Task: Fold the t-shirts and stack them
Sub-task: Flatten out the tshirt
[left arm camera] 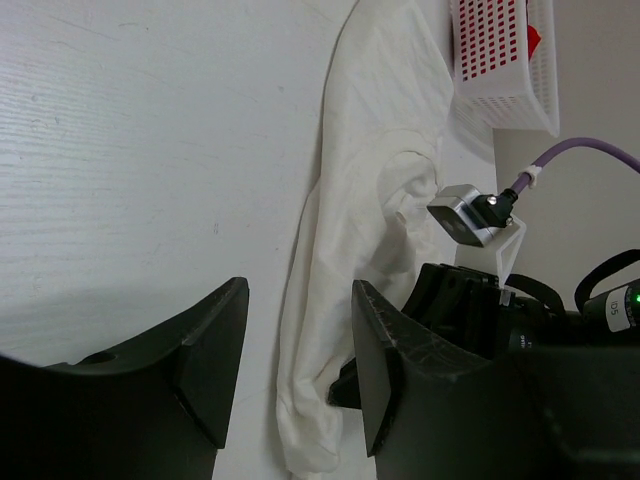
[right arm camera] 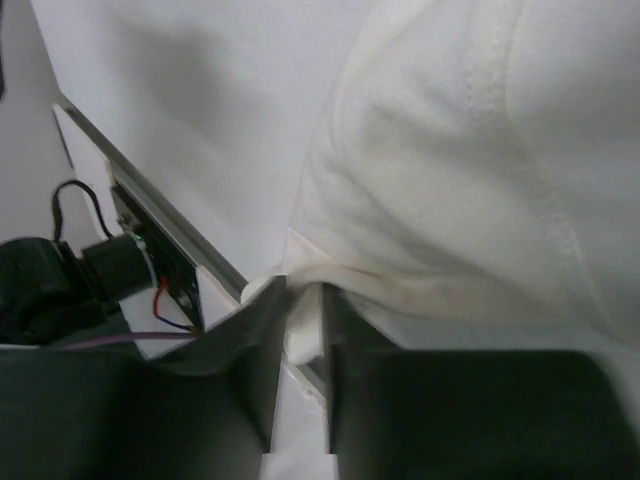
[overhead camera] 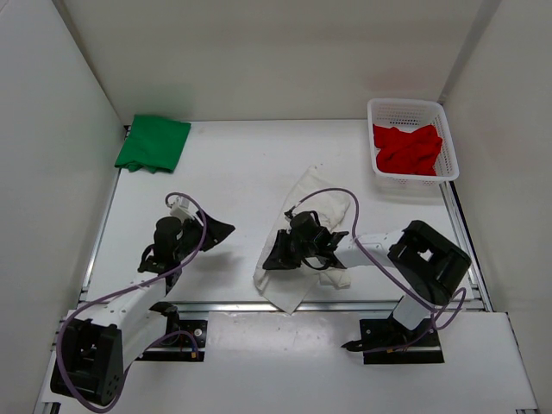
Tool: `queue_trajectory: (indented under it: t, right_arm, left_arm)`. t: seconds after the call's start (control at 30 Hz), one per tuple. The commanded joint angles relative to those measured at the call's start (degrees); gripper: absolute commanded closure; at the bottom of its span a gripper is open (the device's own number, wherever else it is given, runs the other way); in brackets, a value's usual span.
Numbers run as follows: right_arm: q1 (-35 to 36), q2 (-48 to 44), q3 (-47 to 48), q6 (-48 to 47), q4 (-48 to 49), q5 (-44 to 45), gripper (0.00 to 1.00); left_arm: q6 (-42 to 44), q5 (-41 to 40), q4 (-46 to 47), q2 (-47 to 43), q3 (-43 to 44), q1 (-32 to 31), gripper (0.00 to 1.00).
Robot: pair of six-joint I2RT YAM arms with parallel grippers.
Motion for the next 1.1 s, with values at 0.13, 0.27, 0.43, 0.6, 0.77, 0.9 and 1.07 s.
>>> queue_trajectory:
  t: [0.13, 0.27, 0.43, 0.6, 0.77, 0.9, 1.07]
  right_arm:
    - [-0.64, -1.05, 5.80, -5.20, -2.71, -1.28, 1.00]
    - [-5.90, 0.26, 25.53, -14.60, -11.94, -2.58, 1.00]
    - [-8.47, 7.01, 67.37, -27.86, -35.28, -3.22, 1.00]
    - [-12.23, 15.74, 113.10, -30.89, -52.21, -7.42, 1.00]
    - [-18.66, -8.92, 72.32, -32.99, -40.93, -9.99, 1.00]
    - [-37.75, -34.13, 35.82, -25.81, -24.13, -22.66, 0.99]
    - [-58.63, -45.17, 2.10, -28.23, -24.44, -34.66, 1.00]
  left_arm:
    - [0.11, 1.54, 0.97, -1.69, -0.47, 1.19, 0.44]
    - [0.20, 2.42, 1.23, -1.16, 1.38, 3.56, 0.44]
    - [-1.12, 5.76, 0.10, -2.04, 3.83, 9.18, 0.44]
    - [-1.38, 7.26, -1.75, -2.47, 7.44, 12.87, 0.44]
    - [-0.32, 11.20, -5.18, -2.39, 11.83, 21.38, 0.44]
    - [2.48, 10.87, -9.39, -2.83, 14.13, 23.79, 0.44]
    - [3.36, 9.37, -10.01, -3.00, 11.84, 25.98, 0.45]
